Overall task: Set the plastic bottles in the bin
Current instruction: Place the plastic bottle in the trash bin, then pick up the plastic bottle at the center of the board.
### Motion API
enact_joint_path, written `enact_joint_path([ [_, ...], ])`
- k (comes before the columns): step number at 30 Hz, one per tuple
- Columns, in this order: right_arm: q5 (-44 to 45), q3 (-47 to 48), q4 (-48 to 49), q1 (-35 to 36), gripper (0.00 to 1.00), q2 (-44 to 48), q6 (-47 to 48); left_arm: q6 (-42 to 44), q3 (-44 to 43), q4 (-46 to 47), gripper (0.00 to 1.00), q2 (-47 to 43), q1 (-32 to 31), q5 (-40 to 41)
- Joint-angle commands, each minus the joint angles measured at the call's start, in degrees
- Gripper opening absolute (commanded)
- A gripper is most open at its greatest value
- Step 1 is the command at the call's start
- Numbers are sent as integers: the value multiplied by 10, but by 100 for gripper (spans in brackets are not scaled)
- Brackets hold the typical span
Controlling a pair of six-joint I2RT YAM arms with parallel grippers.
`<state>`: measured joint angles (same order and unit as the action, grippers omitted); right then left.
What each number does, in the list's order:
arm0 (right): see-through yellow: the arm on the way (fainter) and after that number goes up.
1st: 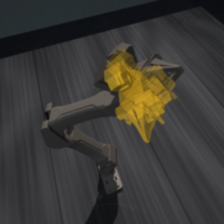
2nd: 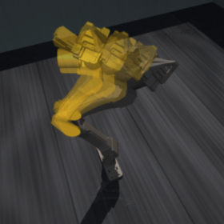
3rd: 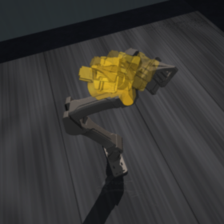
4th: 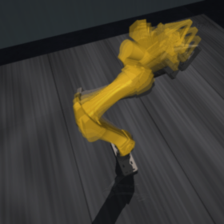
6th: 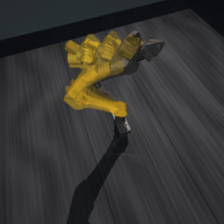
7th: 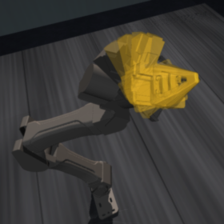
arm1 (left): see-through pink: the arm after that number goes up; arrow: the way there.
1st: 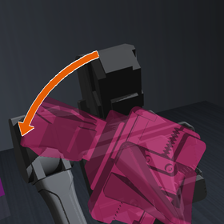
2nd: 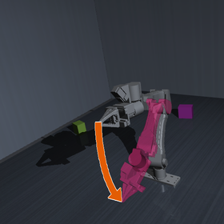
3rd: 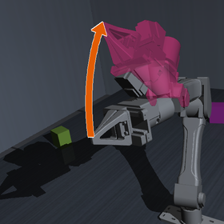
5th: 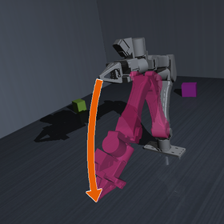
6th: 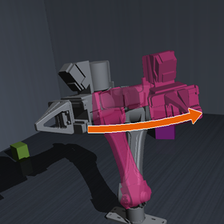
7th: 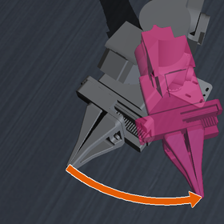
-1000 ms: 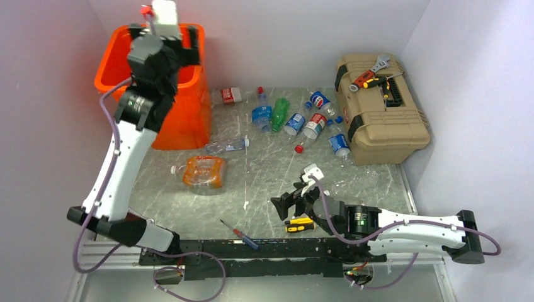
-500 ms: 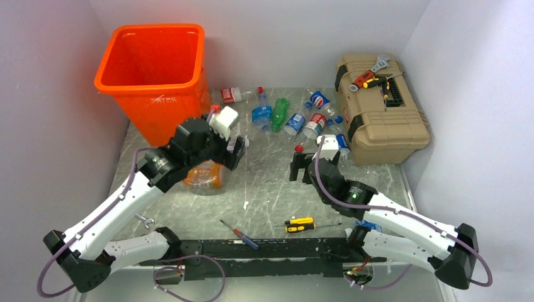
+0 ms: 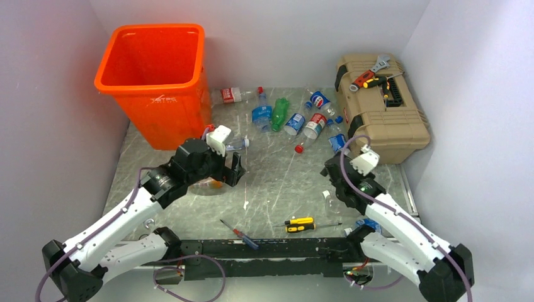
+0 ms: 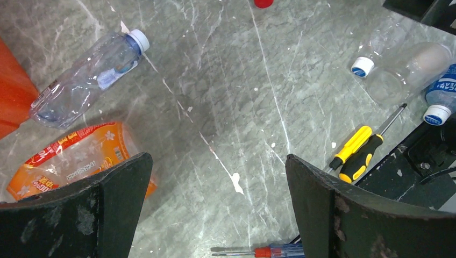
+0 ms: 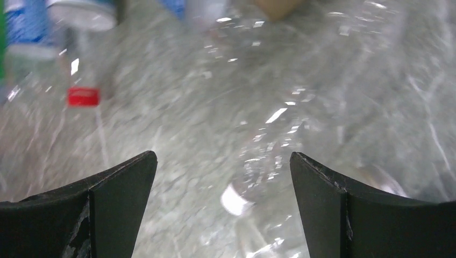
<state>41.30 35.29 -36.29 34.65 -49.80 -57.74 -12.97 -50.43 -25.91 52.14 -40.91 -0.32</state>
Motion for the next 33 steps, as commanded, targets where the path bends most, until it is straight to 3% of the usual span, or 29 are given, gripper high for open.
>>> enact_joint_path([
  [1, -4, -34, -29, -74, 99, 34, -91, -33, -21, 0, 100, 11, -1, 2],
  [6, 0, -37, -31, -138, 99, 12, -111, -48, -17, 5, 99, 7, -1, -5],
  [12, -39, -54, 33, -208, 99, -39, -106, -53, -15, 4, 99, 0, -2, -13],
  [20, -69, -73, 90, -236, 94, -117, -106, -51, -18, -2, 99, -3, -6, -2],
  [25, -92, -89, 125, -236, 86, -143, -98, -51, -17, -2, 99, -7, -8, 1],
  [33, -115, -97, 136, -233, 65, -72, -69, -49, -18, -4, 99, -2, -8, 2],
])
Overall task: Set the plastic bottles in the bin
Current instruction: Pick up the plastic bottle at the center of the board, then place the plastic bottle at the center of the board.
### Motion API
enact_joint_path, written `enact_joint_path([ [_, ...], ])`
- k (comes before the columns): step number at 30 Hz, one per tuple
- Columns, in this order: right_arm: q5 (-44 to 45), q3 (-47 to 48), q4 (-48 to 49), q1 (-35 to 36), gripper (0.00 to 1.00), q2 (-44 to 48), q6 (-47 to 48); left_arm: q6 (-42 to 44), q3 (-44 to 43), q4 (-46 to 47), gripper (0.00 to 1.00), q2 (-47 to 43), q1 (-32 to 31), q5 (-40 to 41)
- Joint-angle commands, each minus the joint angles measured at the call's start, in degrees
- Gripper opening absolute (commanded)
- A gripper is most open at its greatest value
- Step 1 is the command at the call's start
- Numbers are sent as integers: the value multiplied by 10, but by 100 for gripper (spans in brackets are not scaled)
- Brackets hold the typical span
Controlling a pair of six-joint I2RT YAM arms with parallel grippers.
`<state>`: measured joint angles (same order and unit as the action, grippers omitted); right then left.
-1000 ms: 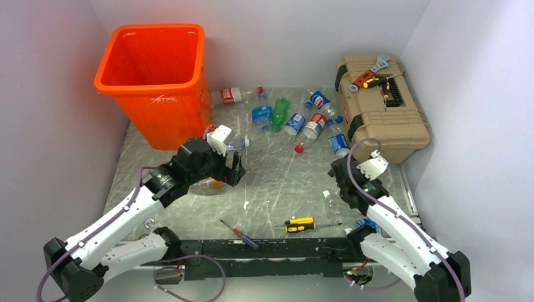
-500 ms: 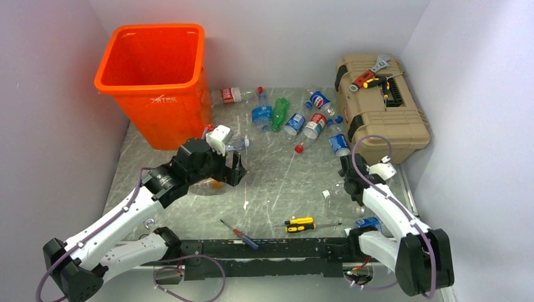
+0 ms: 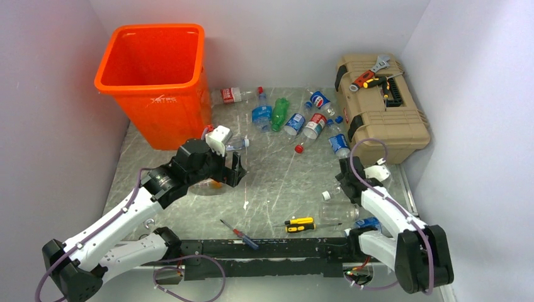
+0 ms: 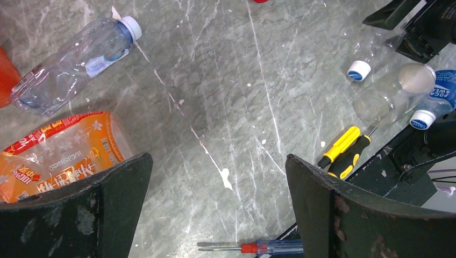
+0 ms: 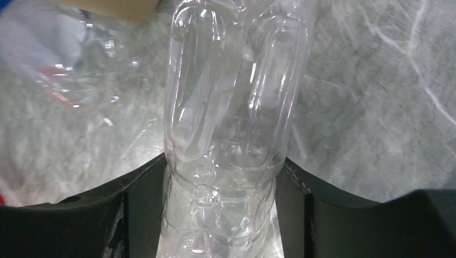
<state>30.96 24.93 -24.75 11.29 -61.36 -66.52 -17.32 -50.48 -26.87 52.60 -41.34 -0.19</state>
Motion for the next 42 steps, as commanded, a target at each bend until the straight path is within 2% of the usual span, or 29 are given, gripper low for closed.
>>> enact_joint_path([
  [1, -14, 11, 17, 3, 62, 59, 26, -6, -18, 5, 99, -5, -3, 0],
  [7, -36, 69, -26, 55, 50, 161, 88, -3, -18, 2, 99, -6, -3, 20],
  [10, -37, 123, -52, 126, 48, 193, 142, -2, -18, 1, 99, -8, -3, 32],
  [12, -73, 154, -32, 175, 48, 196, 211, -1, -17, 0, 99, -11, -3, 42],
  [17, -223, 217, 34, 300, 49, 109, 416, -3, -11, 5, 99, -33, -3, 87],
  [22, -181, 269, 0, 445, 50, -43, 517, -8, 13, 23, 99, -88, -4, 152],
  [25, -160, 279, 5, 497, 51, -129, 538, -5, 30, 40, 99, -115, -4, 182],
  [30, -186, 264, 67, 507, 53, -206, 544, 0, 44, 54, 99, -122, -4, 193],
  [32, -184, 261, 78, 507, 57, -225, 545, 1, 39, 48, 99, -109, -4, 189],
  [36, -180, 255, 90, 507, 75, -249, 540, -1, 26, 33, 100, -78, -4, 182],
  [42, -180, 237, 107, 508, 84, -255, 527, -2, 24, 30, 100, -68, -3, 177],
])
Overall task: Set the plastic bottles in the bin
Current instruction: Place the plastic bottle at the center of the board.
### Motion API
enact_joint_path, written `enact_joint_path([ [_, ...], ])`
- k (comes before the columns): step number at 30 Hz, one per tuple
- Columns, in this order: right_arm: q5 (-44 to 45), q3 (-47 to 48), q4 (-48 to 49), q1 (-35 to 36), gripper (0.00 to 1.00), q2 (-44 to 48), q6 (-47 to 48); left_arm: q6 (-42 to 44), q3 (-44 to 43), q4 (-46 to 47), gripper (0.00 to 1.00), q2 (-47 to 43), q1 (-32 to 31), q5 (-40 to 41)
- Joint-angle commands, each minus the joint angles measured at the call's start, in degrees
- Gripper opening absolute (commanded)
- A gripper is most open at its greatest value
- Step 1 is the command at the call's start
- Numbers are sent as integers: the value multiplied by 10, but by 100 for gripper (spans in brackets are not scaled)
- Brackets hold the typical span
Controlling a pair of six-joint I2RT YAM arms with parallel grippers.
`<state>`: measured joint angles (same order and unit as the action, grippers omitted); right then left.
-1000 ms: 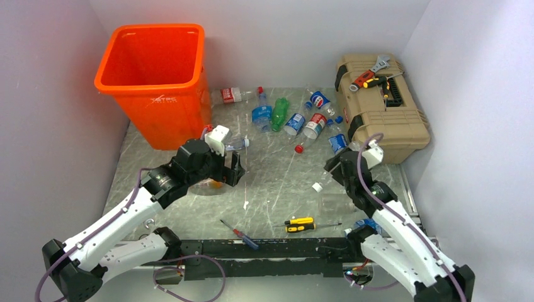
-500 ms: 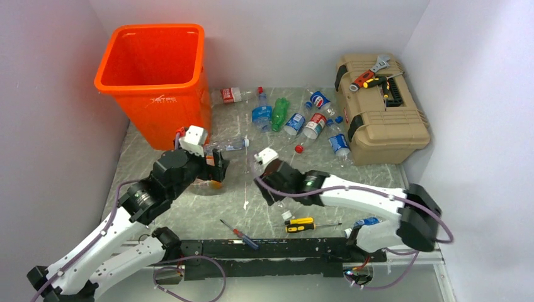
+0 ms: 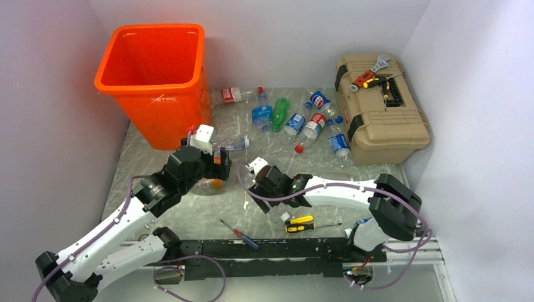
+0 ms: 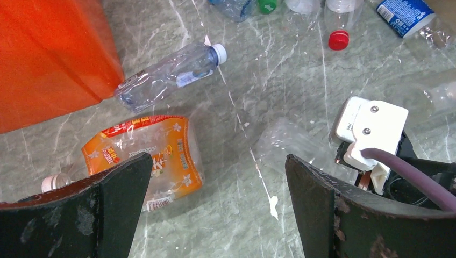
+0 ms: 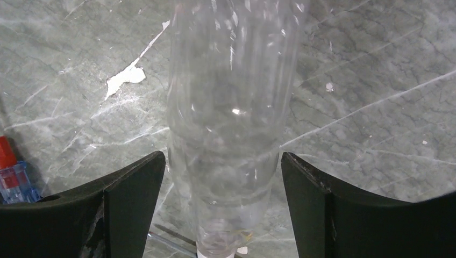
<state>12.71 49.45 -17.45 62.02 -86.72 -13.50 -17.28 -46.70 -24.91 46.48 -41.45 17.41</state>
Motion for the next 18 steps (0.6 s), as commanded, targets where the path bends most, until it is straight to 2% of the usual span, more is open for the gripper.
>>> enact_joint_path([
  [1, 4, -11, 33, 1, 85, -2, -6, -2, -12, 12, 100, -7, -3, 2],
  [6, 52, -12, 4, 4, 87, 25, -54, -2, -11, 14, 100, -6, -3, 2],
  [10, 83, -38, -18, 21, 88, 119, -136, 5, -2, 33, 99, 8, -2, -9],
  [13, 41, -77, 6, 28, 86, 200, -190, 7, -8, 40, 99, 47, -2, -37],
  [16, -19, -94, 27, 44, 75, 236, -203, 1, -28, 33, 100, 107, -1, -81],
  [18, -17, -84, 9, 70, 64, 230, -201, -6, -54, 24, 98, 159, 4, -128],
])
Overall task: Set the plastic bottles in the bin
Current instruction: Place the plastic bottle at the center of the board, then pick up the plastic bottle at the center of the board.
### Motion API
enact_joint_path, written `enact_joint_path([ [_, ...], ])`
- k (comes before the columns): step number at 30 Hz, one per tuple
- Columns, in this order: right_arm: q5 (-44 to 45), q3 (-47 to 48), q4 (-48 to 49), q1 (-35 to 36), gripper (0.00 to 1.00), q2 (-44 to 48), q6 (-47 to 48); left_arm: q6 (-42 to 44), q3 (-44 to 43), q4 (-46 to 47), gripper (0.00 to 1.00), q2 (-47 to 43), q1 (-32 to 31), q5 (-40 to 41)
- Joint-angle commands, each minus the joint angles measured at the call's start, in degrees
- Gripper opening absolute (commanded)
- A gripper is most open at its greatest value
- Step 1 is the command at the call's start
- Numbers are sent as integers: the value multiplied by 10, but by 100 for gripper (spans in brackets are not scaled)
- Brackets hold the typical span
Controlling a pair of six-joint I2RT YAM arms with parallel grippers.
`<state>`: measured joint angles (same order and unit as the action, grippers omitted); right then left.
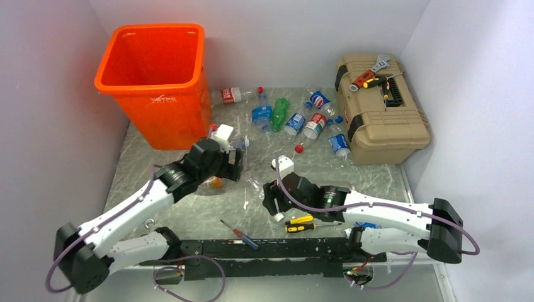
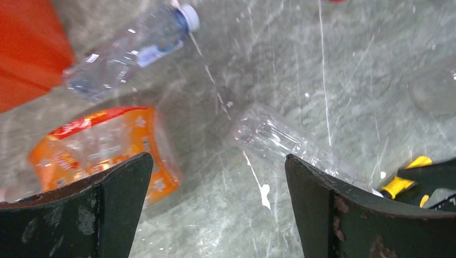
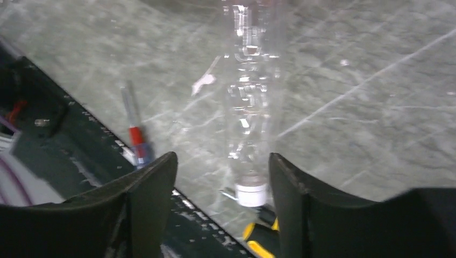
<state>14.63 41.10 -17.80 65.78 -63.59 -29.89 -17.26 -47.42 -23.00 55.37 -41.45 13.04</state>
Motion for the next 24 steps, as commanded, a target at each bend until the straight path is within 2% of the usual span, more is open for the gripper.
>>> enact_joint_path([
  [1, -26, 5, 6, 47, 60, -12, -33, -13, -76, -14, 96, 101, 7, -103],
  [5, -19, -3, 34, 81, 47, -43, -34, -13, -169, -55, 86, 210, 11, -132],
  [9, -3, -19, 78, 95, 41, -81, -55, -3, -195, -15, 73, 277, 11, -141],
  [12, 63, -17, 62, 95, 35, -113, -101, 0, -211, -20, 62, 336, 11, -138],
  [18, 126, -42, 68, 74, 35, -127, -169, -30, -175, 3, 38, 393, 12, -110],
  [24, 123, -66, 90, 15, 38, -129, -194, -55, -155, 2, 28, 404, 11, -125],
])
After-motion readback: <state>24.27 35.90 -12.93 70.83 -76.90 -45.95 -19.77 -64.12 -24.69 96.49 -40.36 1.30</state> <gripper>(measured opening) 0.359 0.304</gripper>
